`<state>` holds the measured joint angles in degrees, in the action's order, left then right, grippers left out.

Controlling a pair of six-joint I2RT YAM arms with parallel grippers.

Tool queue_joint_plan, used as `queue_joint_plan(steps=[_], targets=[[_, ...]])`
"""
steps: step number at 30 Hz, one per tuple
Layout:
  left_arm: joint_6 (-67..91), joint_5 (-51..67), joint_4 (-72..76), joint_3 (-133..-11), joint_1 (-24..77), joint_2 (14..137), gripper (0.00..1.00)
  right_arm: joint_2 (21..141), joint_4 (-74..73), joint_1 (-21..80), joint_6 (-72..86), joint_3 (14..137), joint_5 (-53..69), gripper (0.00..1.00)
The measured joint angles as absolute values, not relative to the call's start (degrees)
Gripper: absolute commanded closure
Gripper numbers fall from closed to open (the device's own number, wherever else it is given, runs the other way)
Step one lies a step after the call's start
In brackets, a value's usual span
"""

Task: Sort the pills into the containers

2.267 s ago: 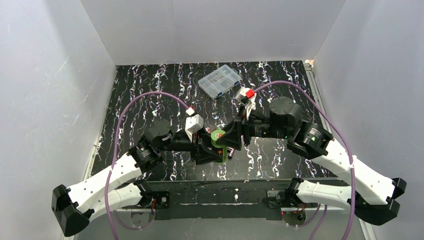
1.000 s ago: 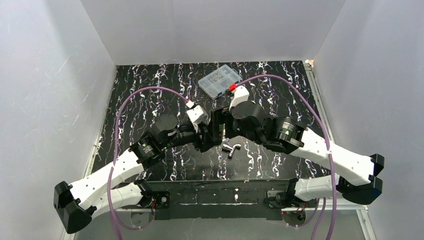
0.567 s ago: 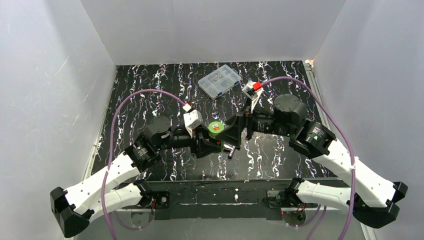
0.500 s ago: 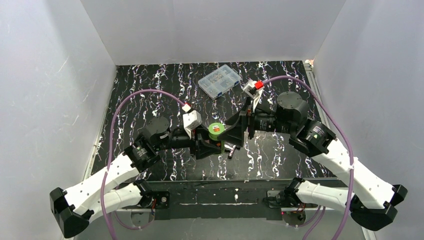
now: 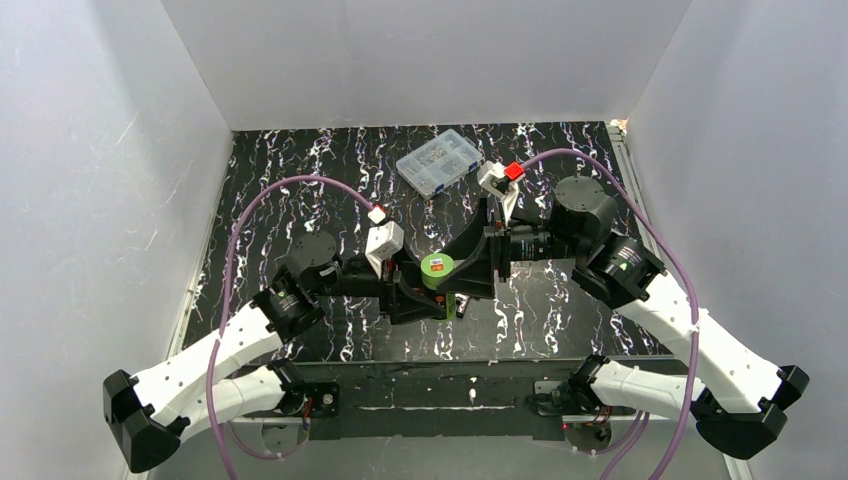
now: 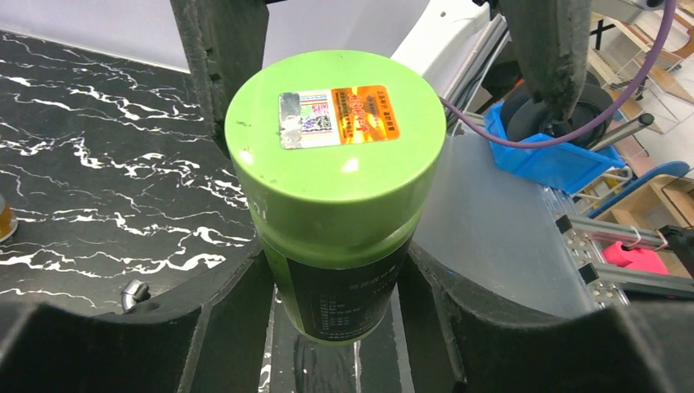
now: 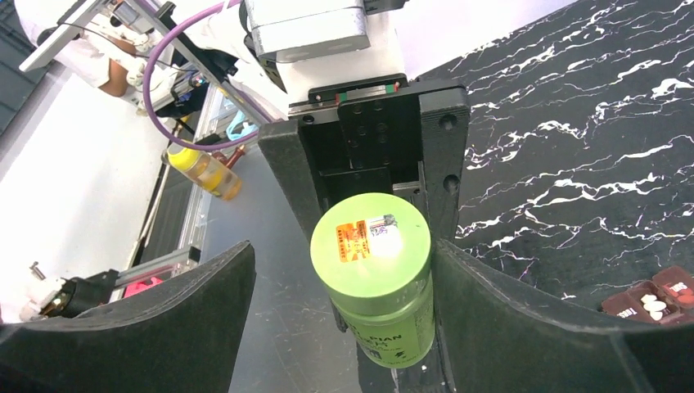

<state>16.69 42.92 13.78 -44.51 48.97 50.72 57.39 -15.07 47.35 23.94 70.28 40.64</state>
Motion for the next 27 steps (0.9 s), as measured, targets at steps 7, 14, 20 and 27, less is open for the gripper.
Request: queue_joint_plan(steps=[7, 14, 20, 27], targets=[[18.63, 44.58, 15.92, -44.51, 48.97, 51.72, 1.00, 57.39, -14.94, 47.31, 23.68, 70.28, 40.05, 0.37], [19.66, 44.99, 16.75, -44.49, 48.66, 51.86, 1.00, 57.39, -15.07, 47.31, 23.35, 70.28, 38.65, 0.47], [18.57, 41.69, 14.70, -44.51, 48.47, 51.86, 1.00, 57.39, -16.69, 48.56, 22.33, 70.28, 33.21, 0.64], [14.66, 32.08, 7.66, -45.28, 48.47, 52.31, 1.00, 59.11, -21.98, 53.84, 21.21, 71.88, 15.51, 0.70]])
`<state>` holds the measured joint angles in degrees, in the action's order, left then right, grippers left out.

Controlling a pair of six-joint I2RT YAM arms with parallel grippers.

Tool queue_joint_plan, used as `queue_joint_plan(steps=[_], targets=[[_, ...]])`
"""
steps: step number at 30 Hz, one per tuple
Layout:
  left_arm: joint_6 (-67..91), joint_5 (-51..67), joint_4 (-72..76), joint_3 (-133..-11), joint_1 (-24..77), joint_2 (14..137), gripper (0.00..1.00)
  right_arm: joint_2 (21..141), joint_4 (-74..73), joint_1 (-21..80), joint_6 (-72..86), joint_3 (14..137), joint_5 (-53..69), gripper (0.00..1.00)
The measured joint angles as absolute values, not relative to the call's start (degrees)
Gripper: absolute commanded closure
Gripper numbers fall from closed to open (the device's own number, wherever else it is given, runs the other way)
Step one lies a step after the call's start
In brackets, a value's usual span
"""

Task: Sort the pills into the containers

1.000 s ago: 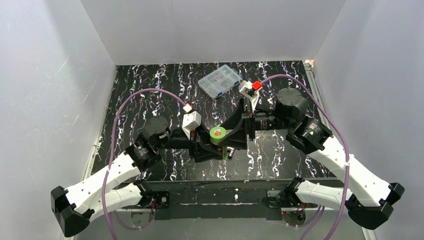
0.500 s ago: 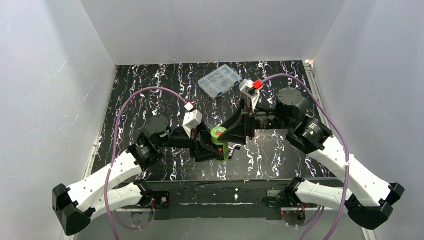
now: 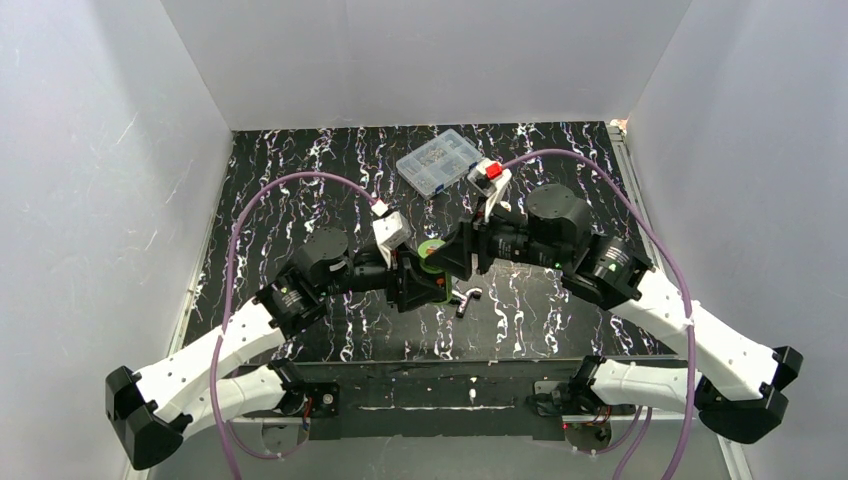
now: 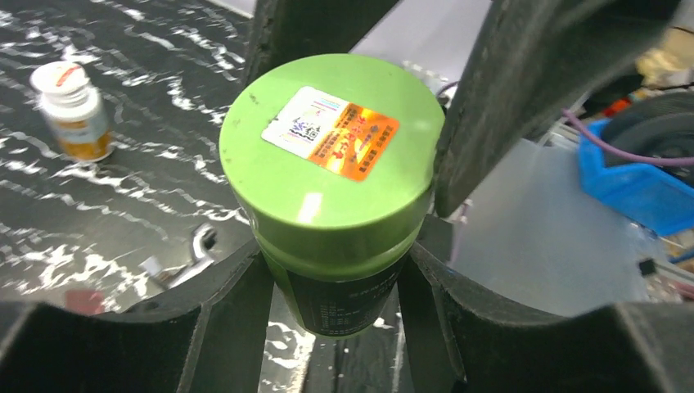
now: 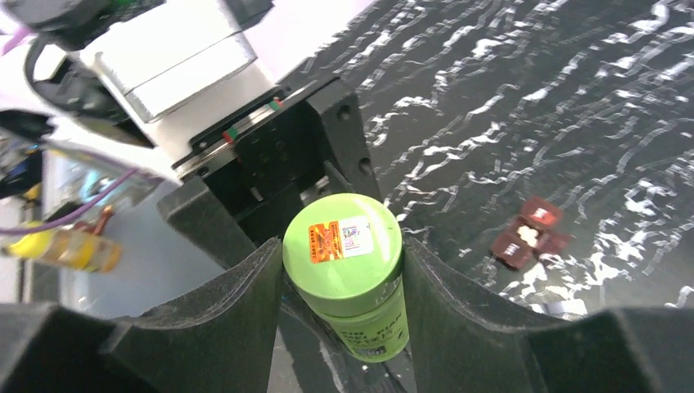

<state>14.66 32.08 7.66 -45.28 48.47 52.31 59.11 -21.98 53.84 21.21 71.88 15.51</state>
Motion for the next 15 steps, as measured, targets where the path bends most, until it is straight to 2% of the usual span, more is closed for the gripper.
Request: queue_joint_plan(steps=[7, 10, 12, 15], targets=[[11.97, 21.32, 1.89, -47.70, 48.42, 54.30, 1.00, 64.49, -25.76, 61.32, 23.03, 76.12, -7.42, 0.70], [11.57, 17.78, 1.06, -47.75, 48.38, 54.94, 1.00, 67.46, -27.59, 63.99, 25.43, 78.26, -16.43, 0.64], [11.40, 15.92, 0.75, -47.75, 48.21, 55.24, 1.00, 69.08, -28.53, 64.88, 27.07, 79.42, -20.18, 0.53], [11.14, 14.39, 0.75, -47.77, 48.10, 55.72, 1.00, 71.02, -29.63, 65.87, 29.04, 80.95, -24.45, 0.22]])
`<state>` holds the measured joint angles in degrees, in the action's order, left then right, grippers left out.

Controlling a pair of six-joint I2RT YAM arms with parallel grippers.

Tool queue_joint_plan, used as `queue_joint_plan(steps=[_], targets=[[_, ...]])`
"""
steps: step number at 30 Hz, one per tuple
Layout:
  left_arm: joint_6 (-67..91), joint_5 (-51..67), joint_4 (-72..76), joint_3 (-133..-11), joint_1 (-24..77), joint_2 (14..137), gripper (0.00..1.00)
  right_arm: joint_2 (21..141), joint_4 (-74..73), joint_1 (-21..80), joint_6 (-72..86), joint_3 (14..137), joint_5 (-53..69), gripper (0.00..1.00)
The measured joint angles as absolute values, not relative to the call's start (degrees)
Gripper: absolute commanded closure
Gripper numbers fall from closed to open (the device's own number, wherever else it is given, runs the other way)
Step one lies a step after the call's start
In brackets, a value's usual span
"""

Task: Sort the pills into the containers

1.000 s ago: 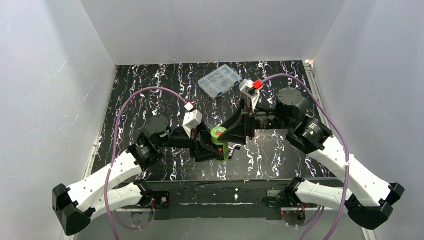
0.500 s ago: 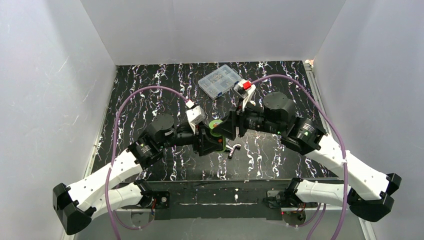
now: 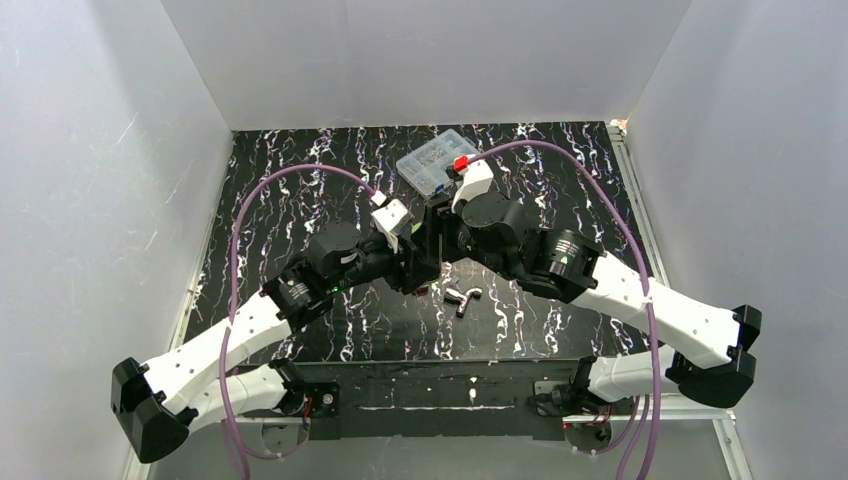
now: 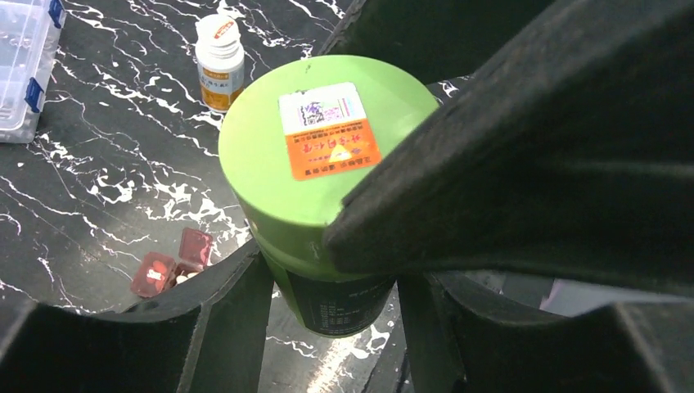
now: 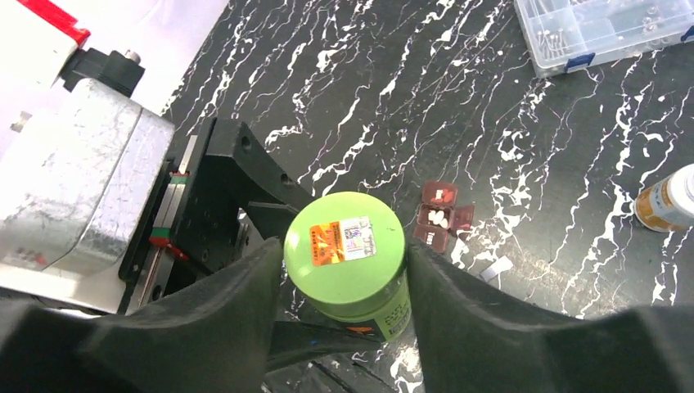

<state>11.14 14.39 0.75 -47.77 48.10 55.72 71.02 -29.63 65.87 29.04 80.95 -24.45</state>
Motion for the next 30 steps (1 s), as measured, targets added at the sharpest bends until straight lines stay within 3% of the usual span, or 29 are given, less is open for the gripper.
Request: queue_joint_plan(steps=[3, 8, 14, 22, 30], targets=[[10.59, 14.74, 0.78, -47.86, 48.03, 55.77, 1.00, 71.59, -30.96, 66.11, 29.54, 81.34, -26.70, 0.02], [10.20, 17.21, 1.19, -48.29, 47.94, 55.20, 1.00, 70.37, -31.59, 65.67, 29.43, 81.34, -25.74, 0.02], [10.26, 22.68, 1.23, -48.29, 47.94, 54.50, 1.00, 65.73, -30.20, 61.58, 26.81, 80.16, -15.51, 0.02], [11.73, 33.87, 3.81, -48.27, 47.94, 51.88, 1.00, 54.11, -22.20, 48.64, 23.79, 71.83, 12.51, 0.02], [15.18, 44.47, 7.77, -48.27, 47.72, 52.21, 1.00, 54.78, -13.32, 42.48, 26.57, 70.24, 41.52, 0.02]])
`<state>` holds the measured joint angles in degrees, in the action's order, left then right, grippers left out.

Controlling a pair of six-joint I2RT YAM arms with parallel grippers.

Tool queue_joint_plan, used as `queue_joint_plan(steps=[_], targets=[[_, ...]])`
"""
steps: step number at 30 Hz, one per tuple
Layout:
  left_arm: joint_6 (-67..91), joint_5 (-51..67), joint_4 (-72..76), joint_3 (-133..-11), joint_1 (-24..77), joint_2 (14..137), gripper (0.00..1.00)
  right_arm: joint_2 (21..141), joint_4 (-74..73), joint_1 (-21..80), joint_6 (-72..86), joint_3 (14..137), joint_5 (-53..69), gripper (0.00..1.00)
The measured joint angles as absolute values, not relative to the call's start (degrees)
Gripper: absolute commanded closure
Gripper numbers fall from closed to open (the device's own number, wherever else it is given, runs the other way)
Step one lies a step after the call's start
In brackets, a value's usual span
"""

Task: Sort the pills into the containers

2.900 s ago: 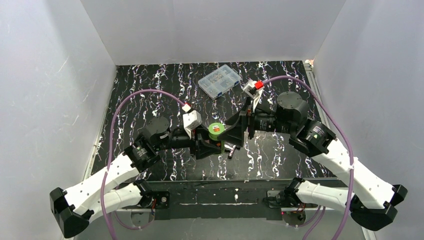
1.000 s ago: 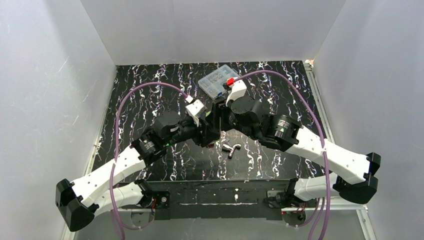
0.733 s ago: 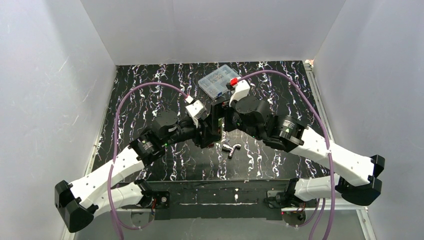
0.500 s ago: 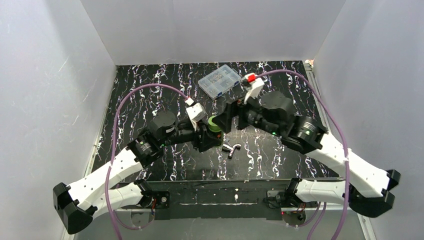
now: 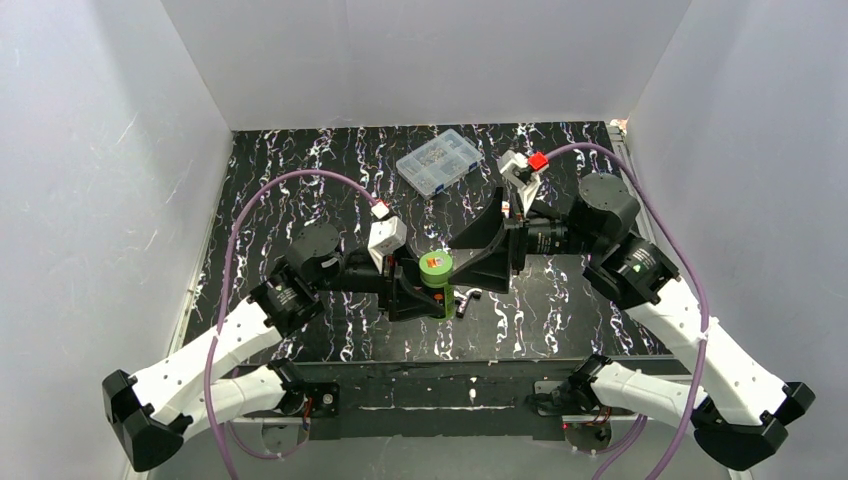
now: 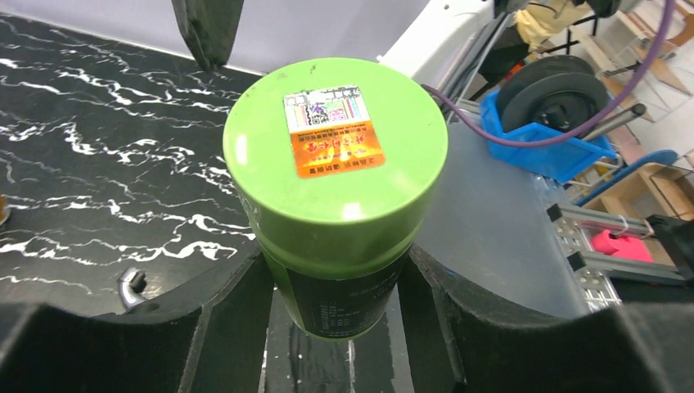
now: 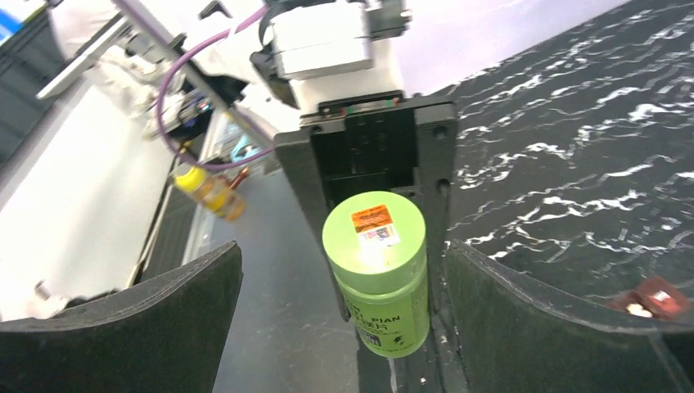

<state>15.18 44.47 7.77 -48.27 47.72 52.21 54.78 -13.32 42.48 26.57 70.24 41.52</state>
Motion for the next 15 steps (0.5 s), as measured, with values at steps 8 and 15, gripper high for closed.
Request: queue_joint_plan(steps=[8, 15], targets=[[18.28, 48.75, 11.33, -48.27, 47.72, 53.21, 1.00, 55.79, -10.13, 42.44, 28.36, 69.47, 48.64, 0.06], [19.55, 49.76, 13.34, -48.27, 47.72, 54.33, 1.00, 56.66, -10.02, 43.11, 28.47, 69.47, 48.36, 0.15]])
